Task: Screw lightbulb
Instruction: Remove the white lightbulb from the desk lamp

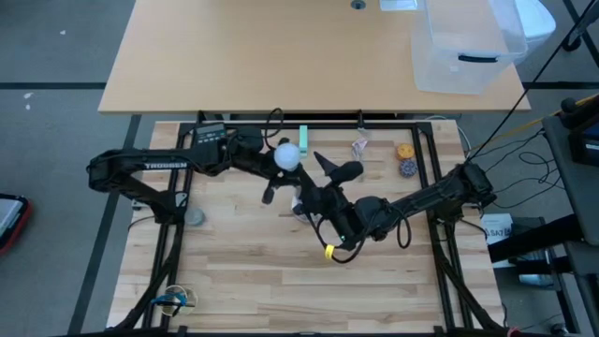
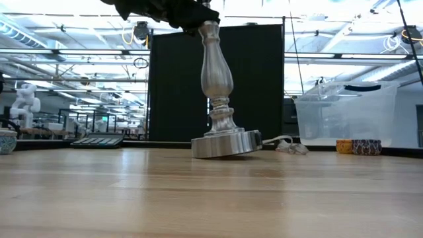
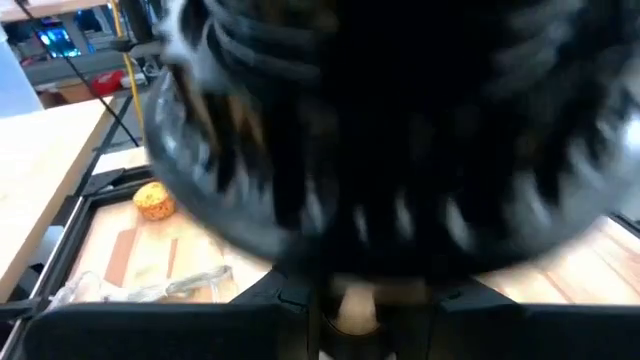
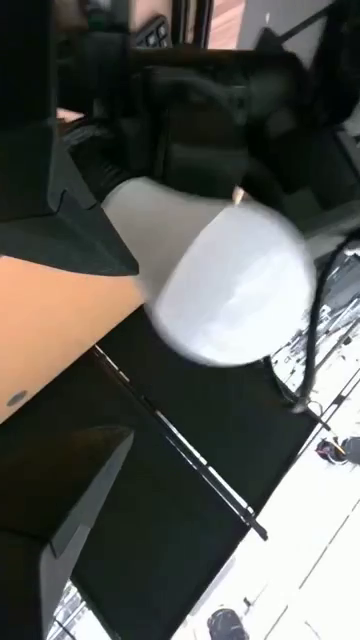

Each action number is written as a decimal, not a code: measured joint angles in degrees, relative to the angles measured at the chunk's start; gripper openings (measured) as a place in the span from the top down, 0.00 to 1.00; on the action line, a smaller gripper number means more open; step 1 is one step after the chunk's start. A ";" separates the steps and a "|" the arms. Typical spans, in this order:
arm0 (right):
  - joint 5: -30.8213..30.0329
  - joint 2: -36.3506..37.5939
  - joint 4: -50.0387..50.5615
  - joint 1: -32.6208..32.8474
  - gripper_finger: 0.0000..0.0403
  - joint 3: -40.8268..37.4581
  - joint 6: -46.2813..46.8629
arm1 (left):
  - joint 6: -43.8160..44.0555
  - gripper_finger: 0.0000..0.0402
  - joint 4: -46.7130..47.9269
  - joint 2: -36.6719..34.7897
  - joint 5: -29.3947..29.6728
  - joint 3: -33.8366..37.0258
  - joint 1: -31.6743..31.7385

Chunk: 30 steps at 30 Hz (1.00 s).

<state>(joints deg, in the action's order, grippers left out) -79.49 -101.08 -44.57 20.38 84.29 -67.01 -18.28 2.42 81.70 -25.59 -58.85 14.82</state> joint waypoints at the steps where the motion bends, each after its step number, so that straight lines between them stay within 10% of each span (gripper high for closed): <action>1: 0.21 0.00 0.18 -0.02 0.40 -0.01 0.18 | -0.21 0.82 0.99 -0.50 -0.01 0.05 0.25; 24: 6.11 4.16 -7.10 3.53 0.40 3.91 -5.83 | 1.48 0.82 -1.94 0.01 1.23 0.28 0.16; 30: 8.97 11.56 7.41 6.34 0.40 3.91 -4.51 | 2.22 0.82 -3.15 0.63 0.88 0.26 0.14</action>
<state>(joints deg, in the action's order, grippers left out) -70.53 -89.52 -37.15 26.72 88.20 -71.52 -16.06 -0.73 82.32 -24.71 -58.59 14.96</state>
